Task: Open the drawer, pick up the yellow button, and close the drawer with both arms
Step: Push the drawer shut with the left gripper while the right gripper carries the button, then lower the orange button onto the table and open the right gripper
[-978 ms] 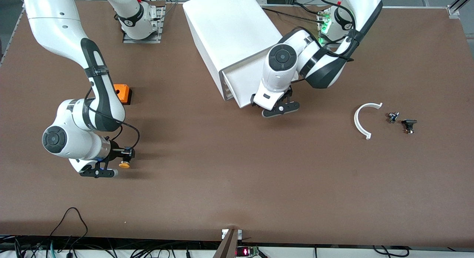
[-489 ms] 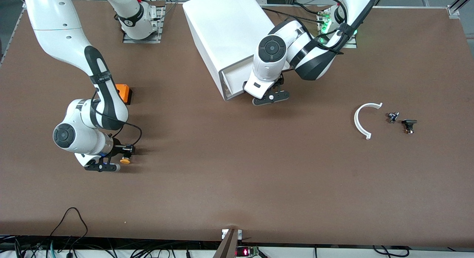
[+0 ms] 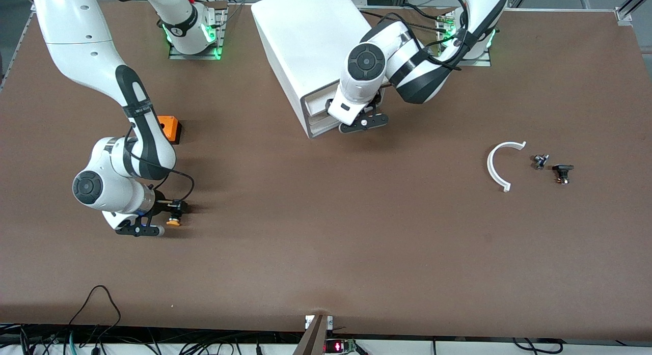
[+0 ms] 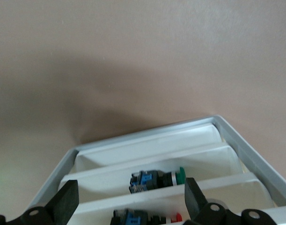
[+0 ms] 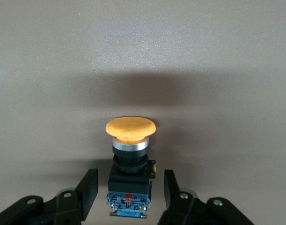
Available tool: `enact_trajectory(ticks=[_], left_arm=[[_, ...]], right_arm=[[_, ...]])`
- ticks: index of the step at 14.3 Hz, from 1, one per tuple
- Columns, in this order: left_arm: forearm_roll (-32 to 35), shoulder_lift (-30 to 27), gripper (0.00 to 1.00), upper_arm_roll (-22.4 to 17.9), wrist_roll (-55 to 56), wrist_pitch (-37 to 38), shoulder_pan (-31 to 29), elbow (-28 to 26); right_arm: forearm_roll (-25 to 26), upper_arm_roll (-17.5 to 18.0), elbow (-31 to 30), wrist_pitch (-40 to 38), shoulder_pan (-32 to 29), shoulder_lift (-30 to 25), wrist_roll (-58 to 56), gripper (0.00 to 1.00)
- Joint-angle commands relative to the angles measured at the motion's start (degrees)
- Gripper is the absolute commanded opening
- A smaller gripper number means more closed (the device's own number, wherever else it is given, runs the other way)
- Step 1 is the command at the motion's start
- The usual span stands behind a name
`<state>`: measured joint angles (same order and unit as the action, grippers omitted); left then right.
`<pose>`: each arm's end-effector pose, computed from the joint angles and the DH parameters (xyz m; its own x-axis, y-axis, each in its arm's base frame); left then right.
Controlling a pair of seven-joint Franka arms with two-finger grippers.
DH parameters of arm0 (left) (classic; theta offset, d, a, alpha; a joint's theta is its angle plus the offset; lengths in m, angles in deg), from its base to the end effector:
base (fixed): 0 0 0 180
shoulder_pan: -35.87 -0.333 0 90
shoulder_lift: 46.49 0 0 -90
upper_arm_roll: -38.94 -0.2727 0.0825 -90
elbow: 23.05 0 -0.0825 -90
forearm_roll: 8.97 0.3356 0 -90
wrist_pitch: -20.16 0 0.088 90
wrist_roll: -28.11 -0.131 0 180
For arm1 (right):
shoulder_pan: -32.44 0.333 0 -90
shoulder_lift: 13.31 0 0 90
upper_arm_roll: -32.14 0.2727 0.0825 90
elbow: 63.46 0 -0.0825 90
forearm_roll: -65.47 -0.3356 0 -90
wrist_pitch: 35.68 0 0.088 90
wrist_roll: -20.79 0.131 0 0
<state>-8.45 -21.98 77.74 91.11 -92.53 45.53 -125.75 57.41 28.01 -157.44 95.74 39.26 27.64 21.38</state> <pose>0.3875 -0.4069 0.3098 0.9182 0.2615 -0.2975 0.2655 -0.9637 -0.0276 0.6160 0.0378 0.1711 0.9973 -0.0417 -0.0607 -0.0449 -0.9976 -0.0519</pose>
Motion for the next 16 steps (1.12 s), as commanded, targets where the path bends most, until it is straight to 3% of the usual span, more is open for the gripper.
enact_trajectory(ticks=[1,2,5,10,16], left_arm=[[-4.1,-1.5,1.00,0.7,0.6,1.2,0.3,-1.3],[-4.4,-1.4,1.00,0.7,0.6,1.2,0.4,-1.3],[-4.7,-0.9,1.00,2.0,0.6,1.2,0.2,-1.3],[-5.5,0.1,1.00,2.3,0.6,1.2,0.4,-1.3],[-4.5,-0.3,1.00,1.6,-1.5,1.7,-1.0,1.9]], right_arm=[[0.4,0.5,0.0,0.3,-0.1,-1.0,-0.5,0.92],[0.6,0.4,0.2,0.1,-0.1,-1.9,-0.7,0.99],[2.9,0.4,-0.1,-1.8,-0.1,-6.0,-0.8,0.99],[9.4,0.4,0.2,-17.4,0.5,-18.4,3.7,0.99],[9.5,0.4,0.4,-32.0,0.4,-31.6,3.5,0.99]])
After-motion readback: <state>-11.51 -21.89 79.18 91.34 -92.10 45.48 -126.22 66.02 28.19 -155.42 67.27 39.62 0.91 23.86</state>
